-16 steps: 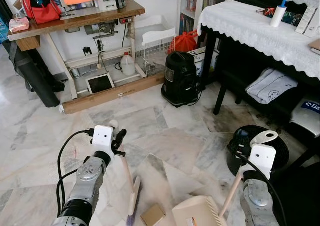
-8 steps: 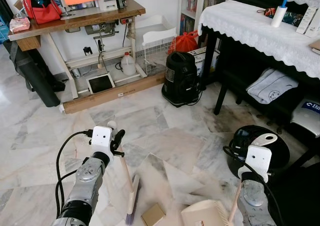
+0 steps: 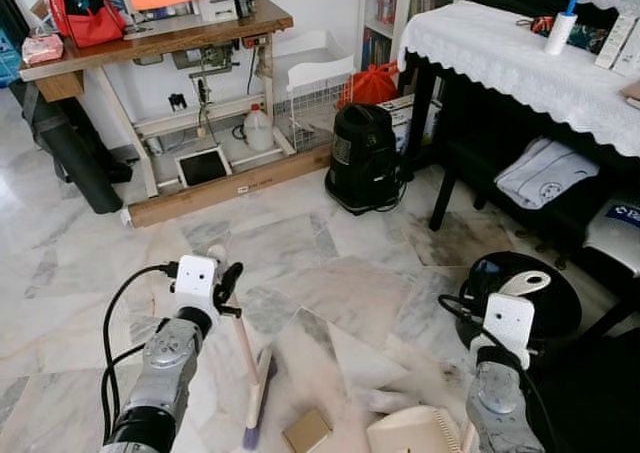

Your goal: Sweep floor

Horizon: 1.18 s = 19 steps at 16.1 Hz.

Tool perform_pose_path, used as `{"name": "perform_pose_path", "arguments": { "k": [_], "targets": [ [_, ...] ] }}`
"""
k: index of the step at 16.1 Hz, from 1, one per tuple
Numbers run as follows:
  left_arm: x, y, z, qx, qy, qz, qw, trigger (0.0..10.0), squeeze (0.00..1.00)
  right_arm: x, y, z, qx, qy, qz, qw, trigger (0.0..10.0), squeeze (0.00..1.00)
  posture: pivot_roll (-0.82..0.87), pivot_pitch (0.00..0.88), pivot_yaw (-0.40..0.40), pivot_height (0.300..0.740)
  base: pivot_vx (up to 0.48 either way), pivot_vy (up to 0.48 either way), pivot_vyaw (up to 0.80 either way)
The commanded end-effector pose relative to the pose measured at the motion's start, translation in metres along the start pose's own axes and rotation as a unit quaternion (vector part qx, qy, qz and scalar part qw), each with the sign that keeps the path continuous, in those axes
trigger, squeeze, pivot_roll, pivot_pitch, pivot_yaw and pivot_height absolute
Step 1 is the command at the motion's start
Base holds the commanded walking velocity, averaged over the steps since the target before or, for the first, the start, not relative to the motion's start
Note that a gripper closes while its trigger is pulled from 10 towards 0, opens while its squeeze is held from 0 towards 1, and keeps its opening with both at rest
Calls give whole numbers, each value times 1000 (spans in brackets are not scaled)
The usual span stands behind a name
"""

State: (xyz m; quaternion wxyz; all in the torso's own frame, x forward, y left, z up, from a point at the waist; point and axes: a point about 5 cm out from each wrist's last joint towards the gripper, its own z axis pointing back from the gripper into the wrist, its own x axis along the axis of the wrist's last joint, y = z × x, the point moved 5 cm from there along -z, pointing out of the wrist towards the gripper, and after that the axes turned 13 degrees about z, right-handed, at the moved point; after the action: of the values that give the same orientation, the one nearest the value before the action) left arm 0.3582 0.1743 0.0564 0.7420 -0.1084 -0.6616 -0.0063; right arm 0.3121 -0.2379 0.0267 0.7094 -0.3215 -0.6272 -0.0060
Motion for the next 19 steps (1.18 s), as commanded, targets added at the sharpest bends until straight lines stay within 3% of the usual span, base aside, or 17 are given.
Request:
{"name": "perform_pose_path", "arguments": {
  "k": [1,4,12,19],
  "targets": [
    [-1,6,3,7,7,-12,1000,10000,0,11,-2,-4,-14,-21,2,1000,10000,0,-38,0,47,740,0,0,0],
    [-1,6,4,7,7,-11,1000,10000,0,13,-3,-6,-25,-22,-2,999,10000,0,-37,0,50,740,0,0,0],
    [-2,5,5,3,17,-12,1000,10000,0,3,19,5,11,-1,10,1000,10000,0,-8,0,51,740,0,0,0],
    [-24,-2,12,-23,77,10,997,10000,0,-12,27,15,27,22,22,999,10000,0,-6,0,54,740,0,0,0]
  ]
}}
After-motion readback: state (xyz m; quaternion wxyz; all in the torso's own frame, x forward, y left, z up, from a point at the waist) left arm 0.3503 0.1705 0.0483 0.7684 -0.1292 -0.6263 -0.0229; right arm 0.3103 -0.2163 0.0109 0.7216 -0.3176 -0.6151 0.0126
